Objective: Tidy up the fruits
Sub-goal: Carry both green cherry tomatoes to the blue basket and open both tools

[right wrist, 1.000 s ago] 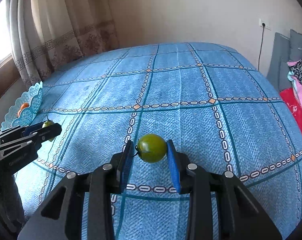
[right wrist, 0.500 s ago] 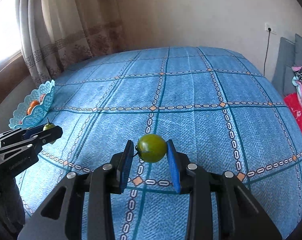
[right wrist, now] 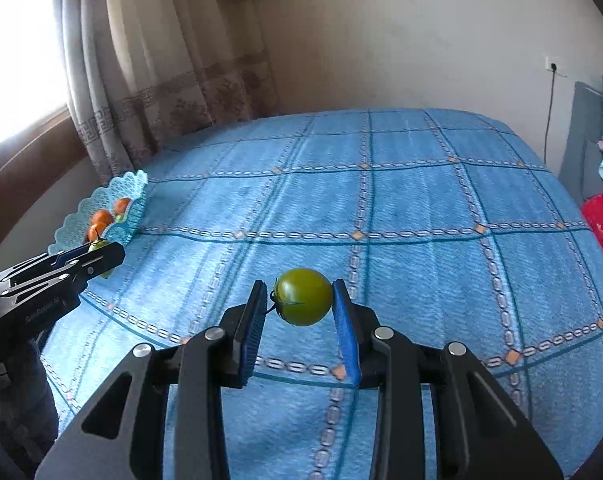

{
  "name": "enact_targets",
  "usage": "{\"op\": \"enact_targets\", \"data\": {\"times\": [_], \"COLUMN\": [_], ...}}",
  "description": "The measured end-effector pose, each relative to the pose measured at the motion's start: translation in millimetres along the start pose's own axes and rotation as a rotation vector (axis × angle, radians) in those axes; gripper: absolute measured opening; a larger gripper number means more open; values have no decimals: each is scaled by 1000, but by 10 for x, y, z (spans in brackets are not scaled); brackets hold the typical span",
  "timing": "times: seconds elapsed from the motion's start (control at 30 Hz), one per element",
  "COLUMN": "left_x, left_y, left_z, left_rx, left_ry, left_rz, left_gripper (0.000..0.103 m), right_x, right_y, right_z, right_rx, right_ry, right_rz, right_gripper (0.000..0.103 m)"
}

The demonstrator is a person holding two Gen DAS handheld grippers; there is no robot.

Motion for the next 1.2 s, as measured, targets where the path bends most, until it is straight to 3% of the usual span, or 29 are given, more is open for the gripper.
{"op": "enact_targets", "data": {"times": [0.67, 1.0, 1.2], "left_x": [1081, 1560, 1729], "left_y": [-391, -359, -307], "left_z": [326, 237, 141], "left_rx": [-130, -109, -84], "left_ry": [-123, -173, -189], "left_rz": [102, 181, 206], "left_gripper": [28, 28, 28], "right_x": [1038, 1634, 1955], "right_y": [-387, -637, -646], "right_z": [-103, -204, -374], "right_rx": [-36, -69, -43], "right_ry": [-121, -197, -235], "right_rz": [108, 169, 201], "right_gripper": [34, 34, 34]}}
Point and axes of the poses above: each gripper's, at about its wrist camera, not at the fingertips, and z roughly against the way its jaws point, x to its left, y to its underside, the point moved 8 cm from there along -z, roughly the way its jaws point, and after that the axes turned 8 degrees about -x, right-handed, at the moved point
